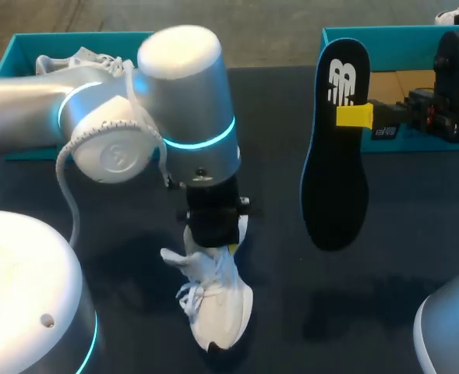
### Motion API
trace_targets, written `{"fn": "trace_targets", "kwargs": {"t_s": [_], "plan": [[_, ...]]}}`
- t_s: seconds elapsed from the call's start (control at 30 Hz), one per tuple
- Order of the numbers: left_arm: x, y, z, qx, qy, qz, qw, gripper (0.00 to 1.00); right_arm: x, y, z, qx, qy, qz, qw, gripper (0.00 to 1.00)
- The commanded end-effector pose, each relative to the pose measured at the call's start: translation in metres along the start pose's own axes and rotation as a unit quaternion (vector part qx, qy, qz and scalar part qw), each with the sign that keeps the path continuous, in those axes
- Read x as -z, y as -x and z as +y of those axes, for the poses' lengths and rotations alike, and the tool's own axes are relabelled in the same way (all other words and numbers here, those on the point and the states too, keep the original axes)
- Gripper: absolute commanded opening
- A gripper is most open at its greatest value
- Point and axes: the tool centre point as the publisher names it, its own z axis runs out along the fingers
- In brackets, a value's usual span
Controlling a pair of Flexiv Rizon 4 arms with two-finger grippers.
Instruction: Take the shoe out of the shoebox, open the shoe tongue, remove and reinsert the insole, then place the shoe into the shoebox
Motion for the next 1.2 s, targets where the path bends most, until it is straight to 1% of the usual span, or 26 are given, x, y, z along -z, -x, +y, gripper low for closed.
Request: {"fn": "trace_targets", "kwargs": {"t_s": [0.03, 0.13, 0.2, 0.3, 0.63, 0.93, 1.2], "plan": [[-0.01, 0.009, -0.003, 0.01, -0.005, 0.004, 1.0, 0.0, -0.002, 0.002, 0.002, 0.0, -0.001, 0.001, 1.0, 0.0], [-0.013, 0.009, -0.009, 0.012, -0.01, 0.003, 1.0, 0.0, -0.002, 0.002, 0.002, 0.0, -0.001, 0.001, 1.0, 0.0], [-0.015, 0.01, -0.013, 0.005, -0.022, 0.0, 1.0, 0.0, -0.002, 0.002, 0.002, 0.0, -0.001, 0.001, 1.0, 0.0], [-0.021, 0.011, -0.02, -0.006, -0.02, 0.005, 1.0, 0.0, -0.002, 0.002, 0.002, 0.0, -0.001, 0.001, 1.0, 0.0], [-0.035, 0.015, -0.026, 0.003, -0.033, 0.022, 0.999, 0.0, -0.002, 0.002, 0.002, 0.0, -0.001, 0.001, 1.0, 0.0], [-0.045, 0.015, -0.023, 0.016, -0.031, 0.032, 0.999, 0.0, -0.002, 0.002, 0.002, 0.0, -0.001, 0.001, 1.0, 0.0], [-0.056, 0.018, -0.015, 0.027, -0.029, 0.037, 0.999, 0.0, -0.002, 0.002, 0.002, 0.0, -0.001, 0.001, 1.0, 0.0]]}}
